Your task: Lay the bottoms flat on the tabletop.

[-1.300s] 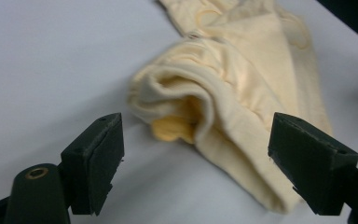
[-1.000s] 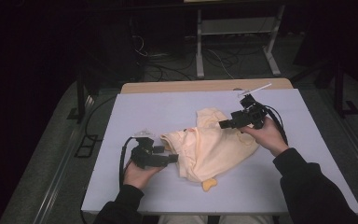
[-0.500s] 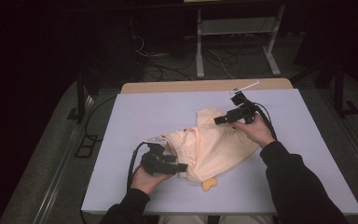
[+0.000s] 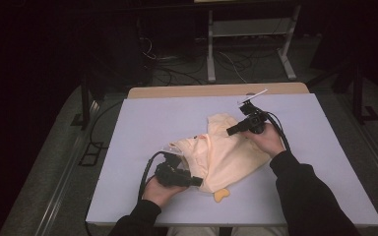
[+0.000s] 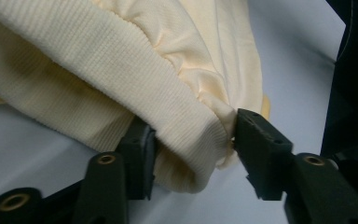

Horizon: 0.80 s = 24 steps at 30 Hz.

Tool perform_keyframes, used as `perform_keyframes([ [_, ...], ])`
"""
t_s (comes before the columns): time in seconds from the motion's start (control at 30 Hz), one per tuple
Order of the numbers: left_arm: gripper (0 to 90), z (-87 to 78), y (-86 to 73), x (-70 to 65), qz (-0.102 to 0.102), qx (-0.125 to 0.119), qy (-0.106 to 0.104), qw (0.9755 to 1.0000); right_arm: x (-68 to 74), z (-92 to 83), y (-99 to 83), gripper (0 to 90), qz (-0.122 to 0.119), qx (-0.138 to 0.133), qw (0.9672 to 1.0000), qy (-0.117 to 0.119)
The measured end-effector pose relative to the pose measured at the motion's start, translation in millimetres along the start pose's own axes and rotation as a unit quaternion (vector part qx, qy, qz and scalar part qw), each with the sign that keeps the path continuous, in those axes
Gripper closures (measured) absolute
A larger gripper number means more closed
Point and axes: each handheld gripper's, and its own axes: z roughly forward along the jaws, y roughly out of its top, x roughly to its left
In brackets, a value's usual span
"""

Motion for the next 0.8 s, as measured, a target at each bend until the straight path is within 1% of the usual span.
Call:
perform_keyframes([
  [0.07, 55.5, 0.9, 0.0, 0.2, 0.001, 0.003, -0.002, 1.0, 0.8, 1.8, -0.7, 76.3, -0.002, 0.008, 1.0, -0.003],
  [0.13, 59.9, 2.3, 0.5, 0.5, 0.004, 0.008, -0.008, 0.9999, 1.0, 4.1, -1.2, 77.1, -0.003, 0.012, 0.9999, -0.005],
  [0.17, 63.5, 3.6, 0.8, 1.1, 0.003, 0.015, -0.016, 0.9998, 1.1, 5.2, -1.6, 77.2, -0.001, 0.013, 0.9999, -0.005],
  [0.2, 65.3, 5.8, 1.1, 1.3, -0.003, 0.018, -0.021, 0.9996, 0.9, 6.3, -2.1, 77.2, 0.0, 0.012, 0.9999, -0.004],
  [0.23, 67.4, 6.9, 1.6, 2.0, -0.005, 0.022, -0.023, 0.9995, 0.4, 7.2, -2.8, 77.2, 0.004, 0.01, 0.9999, -0.002],
  [0.27, 69.5, 7.1, 2.1, 2.0, -0.006, 0.023, -0.023, 0.9994, 0.1, 7.6, -3.5, 77.3, 0.008, 0.009, 0.9999, 0.0],
  [0.33, 73.4, 6.8, 2.7, 1.7, 0.0, 0.025, -0.021, 0.9995, -1.6, 7.7, -4.8, 77.7, 0.015, 0.004, 0.9999, 0.005],
  [0.4, 78.0, 5.5, 3.0, 1.2, 0.007, 0.027, -0.018, 0.9995, -2.7, 7.2, -5.9, 78.7, 0.017, 0.003, 0.9998, 0.006],
  [0.47, 82.9, 4.5, 3.4, 0.6, 0.013, 0.028, -0.018, 0.9994, -2.4, 6.4, -6.3, 79.6, 0.011, 0.003, 0.9999, 0.004],
  [0.53, 84.4, 3.9, 4.2, -1.2, 0.019, 0.031, -0.012, 0.9993, -1.6, 5.2, -6.4, 80.2, 0.004, 0.004, 1.0, 0.001],
  [0.67, 85.4, 3.3, 5.9, -3.2, 0.028, 0.036, -0.006, 0.9989, -1.2, 1.1, -7.2, 80.5, 0.0, 0.008, 1.0, -0.001],
  [0.8, 85.6, 2.1, 6.3, -1.9, 0.025, 0.035, -0.005, 0.9991, -0.9, -4.4, -8.1, 80.5, -0.003, 0.007, 0.9999, -0.007],
])
